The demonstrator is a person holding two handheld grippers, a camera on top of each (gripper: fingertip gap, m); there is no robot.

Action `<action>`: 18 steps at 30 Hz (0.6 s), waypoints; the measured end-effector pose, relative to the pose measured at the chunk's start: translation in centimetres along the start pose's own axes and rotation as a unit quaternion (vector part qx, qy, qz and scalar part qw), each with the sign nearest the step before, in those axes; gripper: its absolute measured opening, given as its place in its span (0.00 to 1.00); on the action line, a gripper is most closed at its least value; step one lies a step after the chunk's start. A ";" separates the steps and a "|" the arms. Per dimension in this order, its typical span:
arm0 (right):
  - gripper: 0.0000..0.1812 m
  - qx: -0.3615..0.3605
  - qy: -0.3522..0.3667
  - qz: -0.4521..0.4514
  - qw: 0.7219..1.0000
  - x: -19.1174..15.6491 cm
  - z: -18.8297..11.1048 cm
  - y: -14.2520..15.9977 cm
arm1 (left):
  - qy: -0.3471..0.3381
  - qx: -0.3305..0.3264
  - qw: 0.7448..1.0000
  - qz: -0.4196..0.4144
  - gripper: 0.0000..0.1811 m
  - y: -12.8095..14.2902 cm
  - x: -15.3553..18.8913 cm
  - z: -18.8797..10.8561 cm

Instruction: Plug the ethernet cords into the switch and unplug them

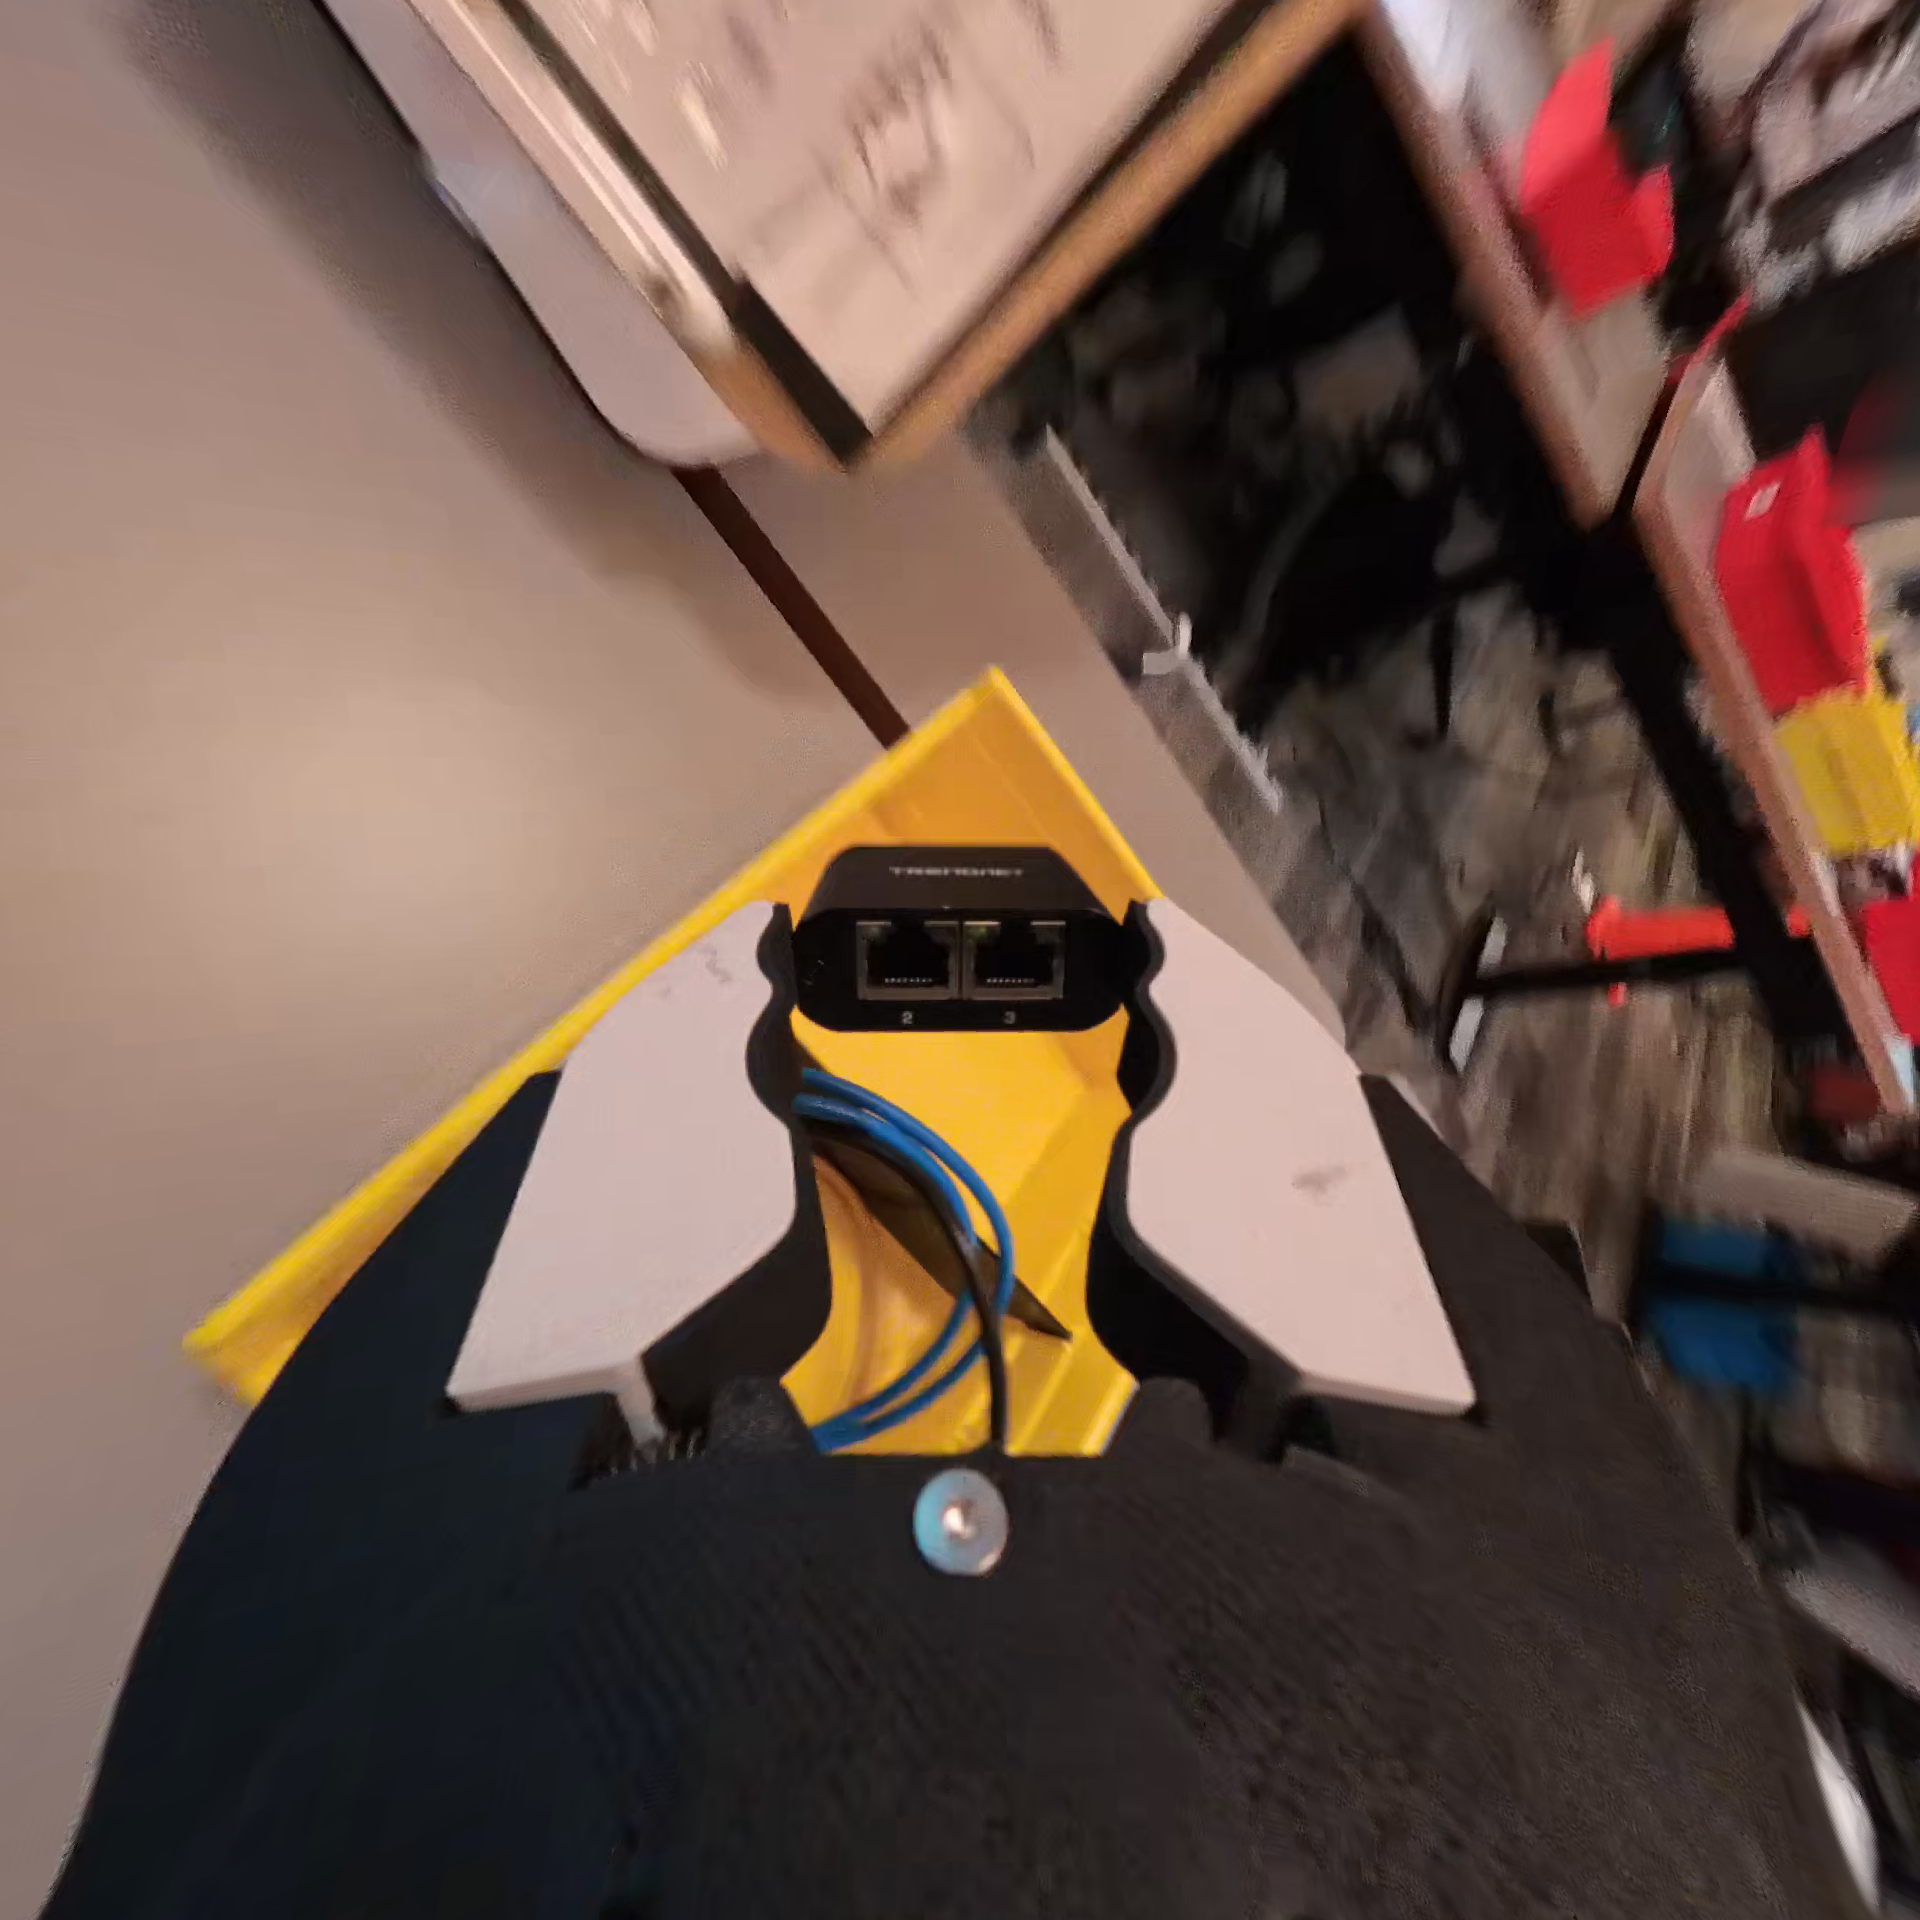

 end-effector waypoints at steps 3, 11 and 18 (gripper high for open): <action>0.33 -0.084 0.022 -0.004 0.996 1.7 4.4 3.5 | -0.034 -0.024 0.998 -0.041 0.43 1.1 -1.1 0.5; 0.33 -0.093 0.015 0.036 0.995 1.9 8.4 6.0 | -0.026 -0.091 0.994 -0.049 0.44 3.0 -0.1 3.0; 0.43 -0.013 0.048 0.099 0.994 4.4 2.6 5.0 | -0.008 -0.130 0.989 -0.064 0.44 3.2 0.1 8.1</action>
Point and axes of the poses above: each gripper's, where its closed fingertips meet, z out along the fingers, y out of its underside, x = y × z across the jaws, the point moved 1 cm from there along -z, back along the fingers, and after that the axes turned 5 degrees about y, right-handed, at the moved point
